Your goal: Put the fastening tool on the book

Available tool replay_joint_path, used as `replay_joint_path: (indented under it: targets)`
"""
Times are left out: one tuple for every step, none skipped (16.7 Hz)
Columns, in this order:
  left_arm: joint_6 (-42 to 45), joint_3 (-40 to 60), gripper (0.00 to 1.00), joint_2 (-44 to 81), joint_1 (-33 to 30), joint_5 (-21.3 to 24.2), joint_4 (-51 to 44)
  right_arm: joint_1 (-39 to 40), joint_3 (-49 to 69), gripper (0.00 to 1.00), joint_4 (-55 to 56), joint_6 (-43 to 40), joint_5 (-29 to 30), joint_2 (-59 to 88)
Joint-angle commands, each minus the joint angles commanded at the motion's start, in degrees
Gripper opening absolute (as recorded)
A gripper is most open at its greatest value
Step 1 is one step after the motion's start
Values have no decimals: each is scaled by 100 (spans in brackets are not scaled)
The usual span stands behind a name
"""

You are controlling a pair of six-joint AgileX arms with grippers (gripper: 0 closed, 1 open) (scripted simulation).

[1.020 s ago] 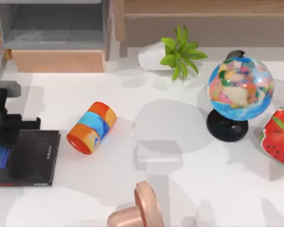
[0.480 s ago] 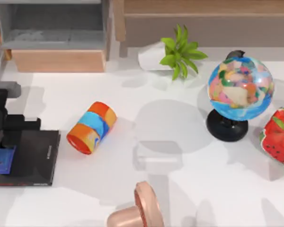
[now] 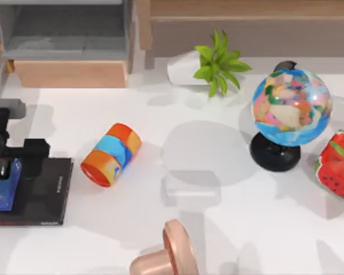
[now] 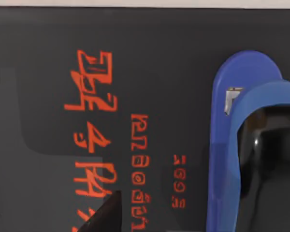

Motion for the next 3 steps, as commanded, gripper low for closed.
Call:
replay_joint_path:
  targets:
    - [0, 0, 100, 0, 0, 0, 0, 0, 0, 100, 0, 0, 0, 0]
    - [0, 0, 100, 0, 0, 0, 0, 0, 0, 100, 0, 0, 0, 0]
    - [0, 0, 100, 0, 0, 0, 0, 0, 0, 100, 0, 0, 0, 0]
